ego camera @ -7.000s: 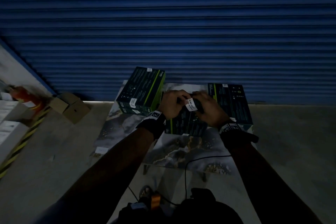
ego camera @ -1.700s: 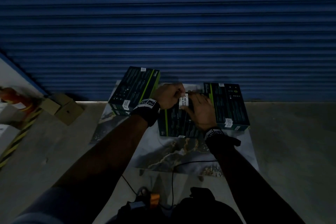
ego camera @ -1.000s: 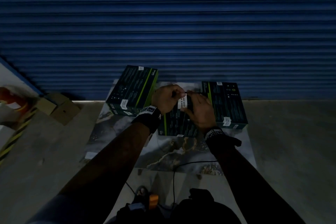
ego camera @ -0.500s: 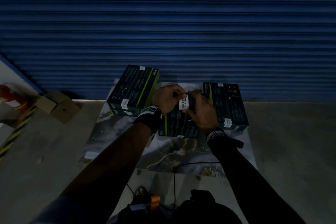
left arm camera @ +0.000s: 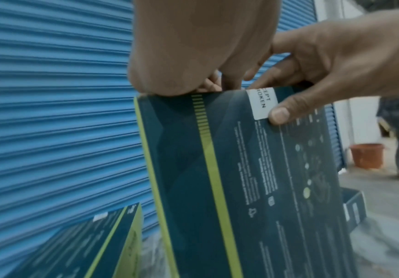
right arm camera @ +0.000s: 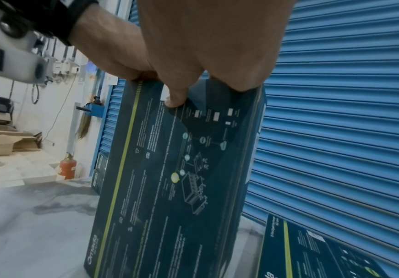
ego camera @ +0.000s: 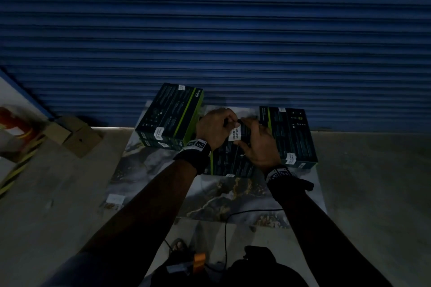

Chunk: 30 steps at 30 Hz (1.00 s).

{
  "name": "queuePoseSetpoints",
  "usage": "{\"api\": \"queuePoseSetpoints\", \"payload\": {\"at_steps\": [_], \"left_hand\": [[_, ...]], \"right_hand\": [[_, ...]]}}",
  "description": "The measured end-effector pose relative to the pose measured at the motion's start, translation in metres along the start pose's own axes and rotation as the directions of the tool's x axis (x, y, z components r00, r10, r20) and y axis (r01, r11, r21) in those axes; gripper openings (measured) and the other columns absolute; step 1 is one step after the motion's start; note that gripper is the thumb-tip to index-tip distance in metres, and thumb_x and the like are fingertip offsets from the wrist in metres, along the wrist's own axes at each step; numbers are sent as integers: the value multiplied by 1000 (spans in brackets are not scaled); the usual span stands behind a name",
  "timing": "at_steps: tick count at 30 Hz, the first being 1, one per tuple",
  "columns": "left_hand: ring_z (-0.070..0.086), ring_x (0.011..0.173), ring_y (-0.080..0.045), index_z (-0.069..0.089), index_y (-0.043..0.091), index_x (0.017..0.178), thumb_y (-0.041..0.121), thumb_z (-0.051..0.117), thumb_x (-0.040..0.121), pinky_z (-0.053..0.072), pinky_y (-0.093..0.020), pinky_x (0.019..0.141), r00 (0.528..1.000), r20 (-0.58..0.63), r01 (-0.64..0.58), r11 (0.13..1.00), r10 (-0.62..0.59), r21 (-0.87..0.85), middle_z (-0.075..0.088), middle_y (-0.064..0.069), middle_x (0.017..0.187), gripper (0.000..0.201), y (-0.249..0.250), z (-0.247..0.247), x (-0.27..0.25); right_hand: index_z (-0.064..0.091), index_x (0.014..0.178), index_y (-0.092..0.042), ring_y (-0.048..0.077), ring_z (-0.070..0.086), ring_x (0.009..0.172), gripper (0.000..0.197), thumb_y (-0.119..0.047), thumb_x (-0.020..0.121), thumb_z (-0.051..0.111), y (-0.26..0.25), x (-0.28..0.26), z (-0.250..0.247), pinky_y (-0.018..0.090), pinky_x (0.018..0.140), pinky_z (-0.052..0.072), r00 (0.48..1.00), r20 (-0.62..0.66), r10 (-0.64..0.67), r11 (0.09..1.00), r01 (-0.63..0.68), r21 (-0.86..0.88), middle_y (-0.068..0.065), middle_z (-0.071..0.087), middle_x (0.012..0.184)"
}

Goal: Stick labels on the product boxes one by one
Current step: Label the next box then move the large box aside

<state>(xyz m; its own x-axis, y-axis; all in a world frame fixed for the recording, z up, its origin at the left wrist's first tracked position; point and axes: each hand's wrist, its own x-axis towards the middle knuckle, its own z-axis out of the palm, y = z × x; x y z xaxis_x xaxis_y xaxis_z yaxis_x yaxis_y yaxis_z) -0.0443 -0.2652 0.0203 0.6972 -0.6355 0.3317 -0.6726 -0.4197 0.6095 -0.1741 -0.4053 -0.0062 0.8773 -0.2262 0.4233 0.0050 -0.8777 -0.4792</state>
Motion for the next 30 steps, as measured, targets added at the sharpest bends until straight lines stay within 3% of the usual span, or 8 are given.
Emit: {"api": "queuePoseSetpoints", "payload": {"at_steps": [2,5,8,10,13,20,25,30], "left_hand": [[63,91,-16,67,29,106,46,71,90,56,-36,73,1000,-3,-5,1000,6,28,66,8,104,23,-2,-1,2],[61,99,-23,62,25,118,50,76,86,53,-35,72,994,-34,109,993,-107,51,53,-1,122,42,-4,-4,8],[64,95,-25,65,22,103,43,72,91,51,-34,69,998,-11,60,991,-60,116,59,-2,108,26,-4,-4,7],[62,94,-23,67,23,99,50,70,90,49,-33,69,1000,-3,17,992,-17,126,61,0,102,29,-2,-4,1],[56,103,-20,64,28,108,64,69,84,50,-34,78,996,94,-11,990,-2,137,57,2,107,43,0,-4,-4],[52,113,-19,63,32,117,66,82,71,48,-36,90,959,280,4,993,-37,117,53,2,117,61,2,-18,0],[53,104,-16,63,33,112,64,86,67,50,-35,87,942,320,72,994,-96,87,53,2,112,58,7,-21,9],[56,100,-17,66,34,107,59,84,73,51,-35,86,960,267,73,995,-87,64,56,1,108,46,7,-20,8]], "right_hand": [[42,144,-13,32,60,115,66,-41,92,71,0,1,-1,42,99,49,1000,5,-4,1000,4,1,14,64,130],[44,142,-13,30,59,111,65,-40,90,73,-2,-1,-3,39,96,49,1000,-6,0,1000,0,1,14,66,126],[47,140,-12,30,60,113,65,-41,88,75,-3,-2,-4,37,97,47,1000,-15,8,1000,-8,-12,12,66,128],[47,139,-11,30,60,114,65,-42,89,74,-3,-2,-5,35,98,45,1000,-9,-10,1000,10,-17,11,65,130],[47,140,-11,31,60,116,64,-39,90,74,-6,-6,-7,35,97,47,1000,-10,1,1000,-2,-16,12,64,130],[48,140,-11,30,60,113,63,-34,89,77,-12,-11,-7,36,95,48,999,-38,0,1000,0,-3,12,66,127],[47,140,-12,28,59,114,62,-31,89,77,-14,-11,-9,37,98,48,999,-46,-15,1000,16,22,12,66,127],[49,138,-10,29,61,112,61,-27,87,78,-14,-10,-8,38,97,50,999,-44,-25,1000,25,16,14,68,123]]}}
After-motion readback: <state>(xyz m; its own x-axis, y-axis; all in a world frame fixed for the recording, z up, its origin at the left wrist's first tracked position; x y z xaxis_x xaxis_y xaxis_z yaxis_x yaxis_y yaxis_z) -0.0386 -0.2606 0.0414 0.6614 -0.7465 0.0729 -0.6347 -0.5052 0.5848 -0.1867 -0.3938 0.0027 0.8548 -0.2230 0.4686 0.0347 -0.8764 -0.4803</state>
